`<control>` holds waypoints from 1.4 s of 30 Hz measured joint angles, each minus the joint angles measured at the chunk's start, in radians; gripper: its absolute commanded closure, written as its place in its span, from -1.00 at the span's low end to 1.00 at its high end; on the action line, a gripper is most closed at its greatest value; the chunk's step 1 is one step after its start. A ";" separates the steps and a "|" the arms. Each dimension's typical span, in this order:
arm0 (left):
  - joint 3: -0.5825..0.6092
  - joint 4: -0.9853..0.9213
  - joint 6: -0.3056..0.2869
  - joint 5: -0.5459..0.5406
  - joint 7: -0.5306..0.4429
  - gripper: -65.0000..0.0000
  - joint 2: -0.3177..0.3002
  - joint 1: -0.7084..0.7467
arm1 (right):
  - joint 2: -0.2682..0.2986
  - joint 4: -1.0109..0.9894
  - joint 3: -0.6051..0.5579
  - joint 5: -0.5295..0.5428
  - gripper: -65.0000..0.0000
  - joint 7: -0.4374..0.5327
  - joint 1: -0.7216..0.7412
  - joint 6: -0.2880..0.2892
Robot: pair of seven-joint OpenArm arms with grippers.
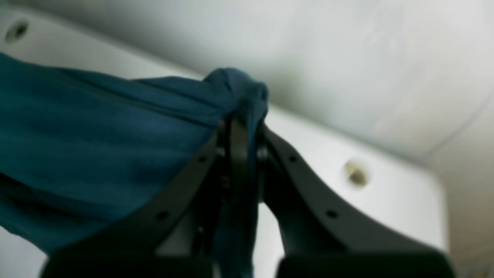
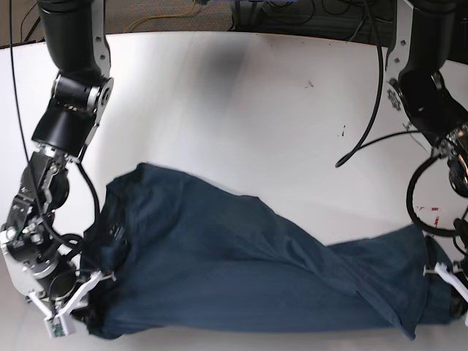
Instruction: Layout the t-shirt on the table in an organized manner, then fold the t-shirt properly
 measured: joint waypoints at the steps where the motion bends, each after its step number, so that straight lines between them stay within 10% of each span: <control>1: 0.011 0.000 -0.002 0.001 0.002 1.00 -0.001 -0.036 | 0.010 0.000 0.000 -0.001 1.00 -0.005 0.029 0.003; 11: 0.030 0.005 0.000 -0.016 0.006 1.00 -0.033 -0.299 | 0.098 0.001 0.002 0.012 1.00 -0.049 0.267 0.013; 42: 0.064 0.003 -0.003 -0.020 0.013 1.00 -0.050 -0.298 | 0.131 -0.007 0.002 0.019 1.00 -0.081 0.290 0.020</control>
